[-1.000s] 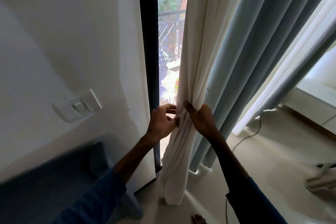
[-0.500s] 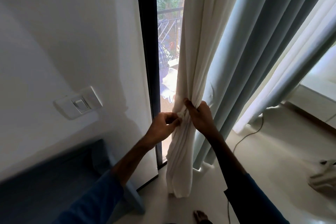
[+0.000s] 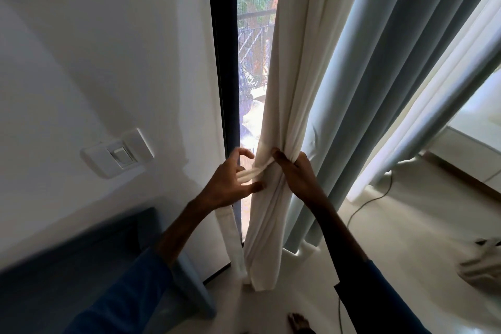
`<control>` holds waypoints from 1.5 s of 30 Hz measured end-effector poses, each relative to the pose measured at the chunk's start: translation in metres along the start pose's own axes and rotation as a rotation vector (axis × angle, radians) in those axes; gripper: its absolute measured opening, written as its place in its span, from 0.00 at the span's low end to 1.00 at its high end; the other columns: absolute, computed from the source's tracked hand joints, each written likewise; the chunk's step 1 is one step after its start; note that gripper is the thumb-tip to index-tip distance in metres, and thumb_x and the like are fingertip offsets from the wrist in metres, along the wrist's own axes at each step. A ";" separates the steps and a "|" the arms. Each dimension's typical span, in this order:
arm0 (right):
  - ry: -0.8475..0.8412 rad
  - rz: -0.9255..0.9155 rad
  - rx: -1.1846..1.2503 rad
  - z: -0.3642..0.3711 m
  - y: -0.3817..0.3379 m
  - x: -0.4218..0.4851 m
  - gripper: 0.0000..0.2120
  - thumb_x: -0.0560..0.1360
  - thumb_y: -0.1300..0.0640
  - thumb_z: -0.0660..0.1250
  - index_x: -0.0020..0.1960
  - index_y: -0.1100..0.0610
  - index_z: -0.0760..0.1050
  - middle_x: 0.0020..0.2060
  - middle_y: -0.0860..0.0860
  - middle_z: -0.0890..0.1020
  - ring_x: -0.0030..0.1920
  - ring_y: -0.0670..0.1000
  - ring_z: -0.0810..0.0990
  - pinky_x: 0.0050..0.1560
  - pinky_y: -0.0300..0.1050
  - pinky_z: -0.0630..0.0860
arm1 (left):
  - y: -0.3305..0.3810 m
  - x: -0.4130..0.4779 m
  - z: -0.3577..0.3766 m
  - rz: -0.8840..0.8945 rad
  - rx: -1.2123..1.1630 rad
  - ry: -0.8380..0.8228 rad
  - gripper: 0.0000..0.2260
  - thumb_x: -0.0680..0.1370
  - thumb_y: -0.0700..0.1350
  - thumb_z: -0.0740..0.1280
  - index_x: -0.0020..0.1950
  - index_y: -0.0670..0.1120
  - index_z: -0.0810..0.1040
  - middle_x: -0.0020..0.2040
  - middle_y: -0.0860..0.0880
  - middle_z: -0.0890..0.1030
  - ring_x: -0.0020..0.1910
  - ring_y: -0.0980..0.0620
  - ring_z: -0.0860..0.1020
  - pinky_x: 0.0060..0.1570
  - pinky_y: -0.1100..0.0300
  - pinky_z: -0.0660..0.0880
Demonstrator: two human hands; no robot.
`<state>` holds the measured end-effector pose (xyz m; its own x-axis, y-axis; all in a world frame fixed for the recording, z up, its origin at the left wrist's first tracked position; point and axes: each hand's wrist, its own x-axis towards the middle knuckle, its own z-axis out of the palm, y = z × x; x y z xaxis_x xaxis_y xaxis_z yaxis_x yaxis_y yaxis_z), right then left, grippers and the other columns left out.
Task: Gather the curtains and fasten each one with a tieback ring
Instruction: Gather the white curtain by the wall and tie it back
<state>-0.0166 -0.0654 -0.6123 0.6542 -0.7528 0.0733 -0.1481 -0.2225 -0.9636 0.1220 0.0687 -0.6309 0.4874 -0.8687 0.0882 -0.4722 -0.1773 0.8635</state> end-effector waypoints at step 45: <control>-0.086 0.252 0.450 0.005 0.025 -0.015 0.25 0.63 0.37 0.81 0.54 0.49 0.85 0.49 0.55 0.88 0.51 0.57 0.87 0.50 0.51 0.84 | 0.024 0.012 0.010 0.014 -0.152 -0.334 0.16 0.68 0.41 0.77 0.46 0.55 0.73 0.36 0.63 0.79 0.38 0.64 0.79 0.43 0.69 0.75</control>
<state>-0.0270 -0.0566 -0.6388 0.7004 -0.6911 -0.1784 0.0119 0.2613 -0.9652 0.1088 0.0491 -0.6139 0.2032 -0.9781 -0.0445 -0.3503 -0.1151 0.9295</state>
